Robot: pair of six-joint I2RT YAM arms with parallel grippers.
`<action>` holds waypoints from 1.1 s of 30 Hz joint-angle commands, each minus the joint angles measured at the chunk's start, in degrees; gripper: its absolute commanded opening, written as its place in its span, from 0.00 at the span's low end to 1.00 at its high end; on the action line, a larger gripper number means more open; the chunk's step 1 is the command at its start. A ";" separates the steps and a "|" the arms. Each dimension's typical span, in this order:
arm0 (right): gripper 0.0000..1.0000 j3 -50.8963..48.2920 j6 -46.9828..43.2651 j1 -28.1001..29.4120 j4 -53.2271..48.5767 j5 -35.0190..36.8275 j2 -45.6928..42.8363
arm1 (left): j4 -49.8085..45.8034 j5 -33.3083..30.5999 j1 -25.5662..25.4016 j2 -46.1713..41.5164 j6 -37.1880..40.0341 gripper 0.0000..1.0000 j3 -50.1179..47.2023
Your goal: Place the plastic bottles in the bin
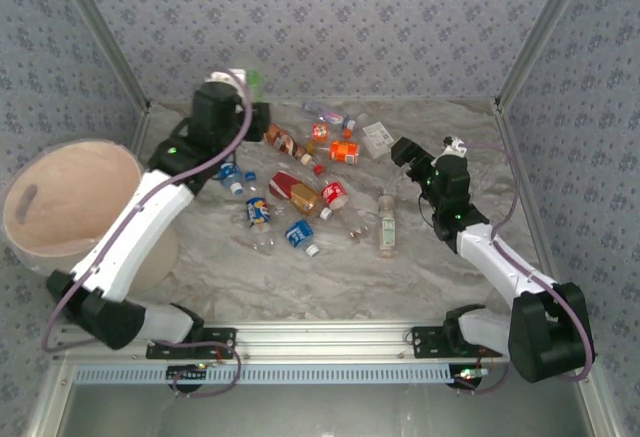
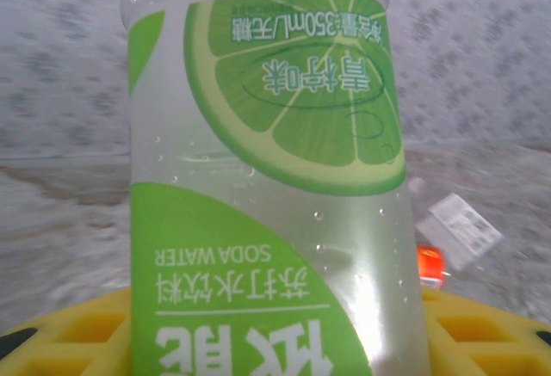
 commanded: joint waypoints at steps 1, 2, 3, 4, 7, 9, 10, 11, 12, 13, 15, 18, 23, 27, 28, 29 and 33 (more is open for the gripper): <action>1.00 -0.64 0.25 -0.24 3.12 0.56 -0.49 | -11.43 -5.83 3.85 -6.59 -0.29 0.46 1.98; 1.00 -0.91 -0.39 -0.24 3.34 0.54 -0.99 | -12.47 -6.83 5.09 -8.06 -0.29 0.46 1.64; 1.00 -1.45 -0.41 -0.23 3.69 0.92 -1.54 | -13.56 -7.45 6.76 -9.74 -0.54 0.46 1.29; 1.00 -2.07 -0.88 -0.22 3.96 0.93 -2.04 | -14.40 -7.31 8.66 -11.28 -0.85 0.47 0.92; 1.00 -2.11 -1.87 -0.74 3.23 0.08 -2.79 | -16.59 -8.83 14.51 -14.28 -2.01 0.47 -0.54; 1.00 -1.31 -2.92 -0.92 1.50 -0.94 -3.76 | -18.13 -11.46 17.90 -15.91 -2.45 0.47 -1.65; 1.00 -1.09 -3.42 -0.95 0.53 -0.88 -4.40 | -18.89 -12.21 20.32 -16.55 -2.71 0.47 -2.28; 1.00 -1.07 -3.76 -0.92 0.08 -0.59 -5.04 | -19.60 -11.69 22.81 -16.93 -3.28 0.47 -2.76; 1.00 -1.22 -4.32 -0.93 0.02 0.23 -5.67 | -20.19 -9.49 25.89 -17.22 -4.35 0.47 -3.33; 1.00 -1.61 -4.66 -0.91 0.04 0.71 -6.35 | -20.06 -5.68 29.23 -17.65 -5.51 0.47 -4.25; 1.00 -2.24 -4.68 -0.95 -0.49 1.00 -7.16 | -20.05 1.11 35.14 -18.21 -7.05 0.48 -5.89; 1.00 -2.47 -5.53 -0.97 -2.41 0.73 -8.14 | -19.51 5.18 41.59 -18.48 -8.39 0.48 -8.86; 1.00 -0.47 -6.97 -0.88 -2.36 0.00 -5.57 | -16.48 21.10 52.01 -16.58 -12.51 0.48 -13.41; 1.00 1.14 -8.76 0.52 -2.24 0.32 -4.05 | -15.89 21.31 54.04 -17.05 -12.94 0.52 -15.06; 1.00 0.42 -8.80 1.21 -0.39 1.33 -3.63 | -15.60 21.60 54.21 -16.88 -12.86 0.54 -15.36; 1.00 -0.29 -8.69 1.63 1.66 1.71 -3.10 | -15.59 23.20 54.58 -16.29 -12.86 0.55 -15.31; 1.00 0.30 -8.75 2.35 2.97 -0.95 -1.25 | -15.88 28.18 56.50 -15.07 -14.14 0.60 -15.36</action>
